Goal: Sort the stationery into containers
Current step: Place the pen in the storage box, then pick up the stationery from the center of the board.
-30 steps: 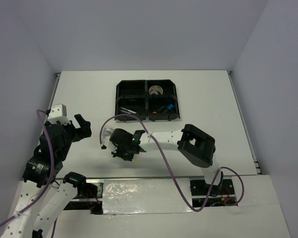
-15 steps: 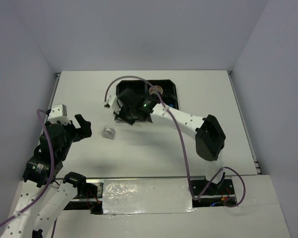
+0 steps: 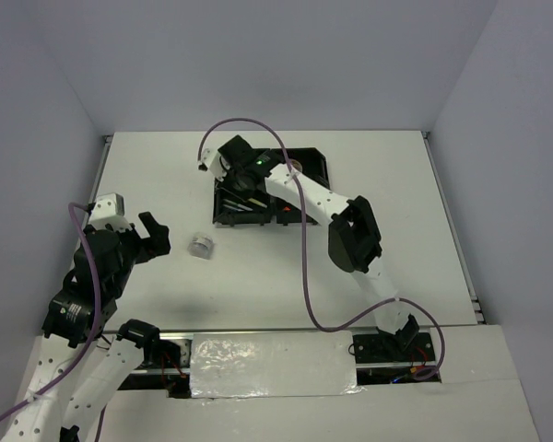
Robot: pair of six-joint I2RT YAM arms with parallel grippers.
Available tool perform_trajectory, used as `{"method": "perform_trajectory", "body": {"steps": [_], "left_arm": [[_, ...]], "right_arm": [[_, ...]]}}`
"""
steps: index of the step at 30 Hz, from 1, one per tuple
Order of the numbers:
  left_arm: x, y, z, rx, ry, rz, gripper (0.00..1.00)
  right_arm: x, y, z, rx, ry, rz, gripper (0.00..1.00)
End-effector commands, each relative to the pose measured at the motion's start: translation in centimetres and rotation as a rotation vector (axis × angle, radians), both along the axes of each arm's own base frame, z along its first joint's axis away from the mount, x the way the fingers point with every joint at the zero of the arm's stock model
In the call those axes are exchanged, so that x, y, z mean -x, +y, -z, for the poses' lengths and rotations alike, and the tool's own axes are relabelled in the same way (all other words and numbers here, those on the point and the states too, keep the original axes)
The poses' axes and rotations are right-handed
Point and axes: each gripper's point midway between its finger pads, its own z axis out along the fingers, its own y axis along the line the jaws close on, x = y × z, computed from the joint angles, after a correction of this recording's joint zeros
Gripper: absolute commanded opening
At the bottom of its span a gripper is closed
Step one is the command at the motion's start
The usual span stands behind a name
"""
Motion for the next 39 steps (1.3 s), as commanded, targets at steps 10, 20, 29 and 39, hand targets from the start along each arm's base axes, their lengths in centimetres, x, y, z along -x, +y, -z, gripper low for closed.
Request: {"method": "perform_trajectory", "body": {"steps": [10,20,29,39], "left_arm": [[-0.7,-0.2,-1.3,-0.002,-0.045,0.013,0.99],[-0.4,0.4,-1.7,0.004,-0.066,-0.013,0.99],[-0.4,0.3,-1.7,0.005,-0.064,-0.012,0.99],[-0.4,0.1,-1.7,0.005,-0.066,0.001,0.99]], "right_arm": [[0.5,0.7,-5.2,-0.104,-0.045,-0.006,0.69],[8.0,6.0,-6.0,-0.404,0.15,0.042,1.0],[11.7,10.4,-2.1,-0.397,0.199,-0.063,1.0],[12.2,12.9,2.7,-0.338,0.204,-0.067,1.0]]}}
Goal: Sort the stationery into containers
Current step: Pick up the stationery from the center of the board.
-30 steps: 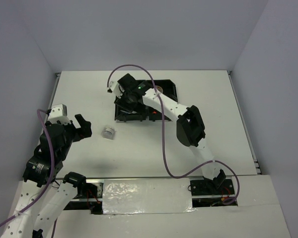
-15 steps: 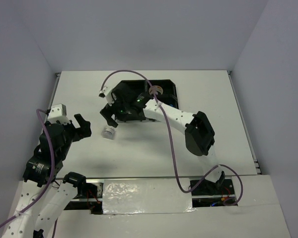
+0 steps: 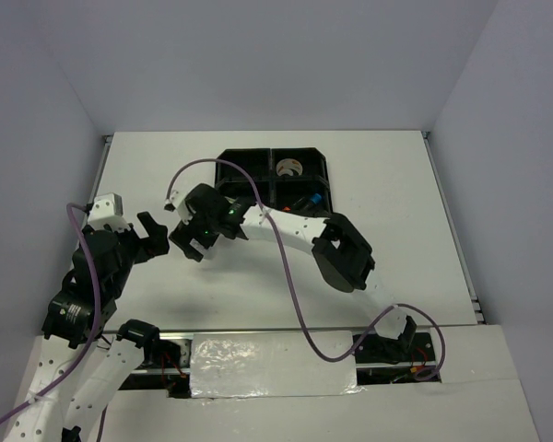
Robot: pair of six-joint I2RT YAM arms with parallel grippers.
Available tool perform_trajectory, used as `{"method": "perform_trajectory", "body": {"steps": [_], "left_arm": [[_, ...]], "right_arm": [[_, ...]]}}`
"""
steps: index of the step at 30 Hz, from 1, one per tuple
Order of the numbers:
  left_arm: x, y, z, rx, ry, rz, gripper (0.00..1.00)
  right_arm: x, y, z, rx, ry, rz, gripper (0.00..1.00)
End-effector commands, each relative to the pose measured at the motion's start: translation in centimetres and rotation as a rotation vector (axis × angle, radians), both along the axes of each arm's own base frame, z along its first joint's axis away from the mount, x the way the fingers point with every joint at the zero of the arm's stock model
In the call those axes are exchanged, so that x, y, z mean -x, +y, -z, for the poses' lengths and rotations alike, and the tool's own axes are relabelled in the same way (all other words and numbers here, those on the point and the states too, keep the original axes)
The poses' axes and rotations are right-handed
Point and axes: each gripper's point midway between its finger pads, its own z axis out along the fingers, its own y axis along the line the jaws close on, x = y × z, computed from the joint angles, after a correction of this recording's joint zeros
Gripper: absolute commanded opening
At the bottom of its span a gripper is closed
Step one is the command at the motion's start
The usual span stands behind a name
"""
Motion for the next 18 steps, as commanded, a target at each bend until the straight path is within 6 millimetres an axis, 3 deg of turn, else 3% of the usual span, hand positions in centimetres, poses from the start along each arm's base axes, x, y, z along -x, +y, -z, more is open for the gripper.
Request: {"method": "perform_trajectory", "body": {"steps": [1,8,10,14,18], "left_arm": [[-0.4,-0.2,-1.7,0.003,-0.062,0.013,0.99],[-0.5,-0.3,-1.6,0.002,-0.061,0.019,0.99],[-0.5,-0.3,-1.6,0.003,-0.061,0.022,0.99],[-0.5,-0.4,-1.6,0.002,-0.059,0.026,0.99],[-0.5,-0.4,-1.6,0.002,-0.059,0.029,0.99]], "right_arm": [[-1.7,1.2,0.7,-0.005,-0.05,0.035,1.0],[-3.2,0.6,3.8,0.063,-0.093,0.107,1.0],[-3.1,0.8,3.6,0.045,-0.095,0.104,1.0],[-2.1,1.4,3.2,0.013,-0.071,0.068,0.89],[-1.4,2.1,2.2,-0.011,-0.123,-0.008,1.0]]}}
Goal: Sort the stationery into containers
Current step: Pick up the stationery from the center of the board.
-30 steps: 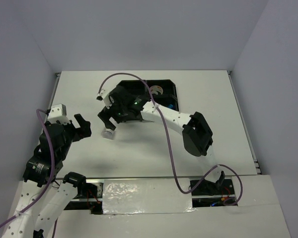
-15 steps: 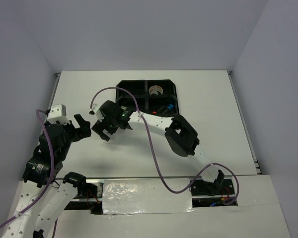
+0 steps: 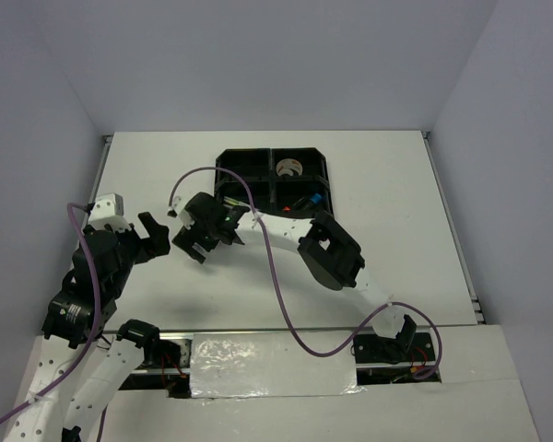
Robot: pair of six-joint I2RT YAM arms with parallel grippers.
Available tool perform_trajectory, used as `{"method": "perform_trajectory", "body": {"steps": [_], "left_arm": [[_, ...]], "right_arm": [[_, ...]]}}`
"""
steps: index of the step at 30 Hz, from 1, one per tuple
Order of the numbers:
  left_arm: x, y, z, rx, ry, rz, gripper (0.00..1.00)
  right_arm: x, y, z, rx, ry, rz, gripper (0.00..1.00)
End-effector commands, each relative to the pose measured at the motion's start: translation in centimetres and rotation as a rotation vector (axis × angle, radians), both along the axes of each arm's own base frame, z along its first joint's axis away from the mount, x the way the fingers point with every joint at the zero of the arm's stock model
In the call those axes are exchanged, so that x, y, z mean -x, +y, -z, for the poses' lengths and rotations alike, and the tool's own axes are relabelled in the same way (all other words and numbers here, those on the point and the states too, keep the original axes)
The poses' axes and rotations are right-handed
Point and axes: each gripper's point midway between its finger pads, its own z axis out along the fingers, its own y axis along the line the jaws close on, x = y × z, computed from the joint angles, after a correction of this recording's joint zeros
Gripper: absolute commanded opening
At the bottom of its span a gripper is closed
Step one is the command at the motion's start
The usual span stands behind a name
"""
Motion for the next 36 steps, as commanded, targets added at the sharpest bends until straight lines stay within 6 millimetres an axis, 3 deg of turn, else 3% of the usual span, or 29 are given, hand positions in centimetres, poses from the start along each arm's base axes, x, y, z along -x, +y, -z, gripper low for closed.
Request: {"method": "perform_trajectory", "body": {"steps": [1,9,12,13,15,17,20,26,28,29,31,34,36], "left_arm": [[-0.6,-0.2,-1.6,-0.001,-0.06,0.013,0.99],[-0.5,-0.2,-1.6,-0.001,-0.061,0.018,0.99],[-0.5,-0.2,-1.6,0.0,-0.066,0.018,0.99],[-0.5,-0.2,-1.7,0.001,-0.067,0.019,0.99],[-0.5,-0.3,-1.7,0.001,-0.067,0.023,0.99],[-0.5,-0.3,-1.7,0.001,-0.068,0.023,0.99],[-0.5,-0.3,-1.7,0.0,-0.067,0.021,0.99],[-0.4,-0.3,-1.7,0.001,-0.07,0.021,0.99],[-0.4,-0.3,-1.7,0.002,-0.07,0.023,0.99],[-0.5,-0.3,-1.7,0.0,-0.067,0.021,0.99],[-0.4,-0.2,-1.6,0.0,-0.066,0.018,0.99],[-0.4,-0.2,-1.7,0.001,-0.07,0.016,0.99],[-0.4,-0.2,-1.7,0.001,-0.07,0.016,0.99]], "right_arm": [[0.7,1.8,-3.4,-0.08,-0.081,-0.085,1.0],[-0.7,2.5,-3.0,-0.041,-0.117,-0.091,0.98],[-0.6,2.8,-2.7,-0.049,-0.086,-0.076,0.7],[-0.4,2.9,-3.3,-0.062,-0.079,-0.072,0.54],[0.4,3.5,-4.5,-0.113,-0.045,-0.09,0.44],[0.9,3.6,-6.7,-0.166,-0.036,-0.084,0.26],[0.5,3.6,-9.1,-0.217,-0.037,-0.07,0.29],[-0.2,3.2,-10.1,-0.227,-0.045,-0.059,0.22],[-0.8,3.0,-12.7,-0.261,-0.098,-0.047,0.21],[-1.9,2.5,-15.2,-0.292,-0.156,-0.01,0.21],[-4.1,1.3,-17.2,-0.302,-0.229,0.065,0.22],[-9.9,-2.5,-20.1,-0.313,-0.321,0.265,0.22],[-12.8,-4.7,-20.1,-0.29,-0.325,0.349,0.22]]}}
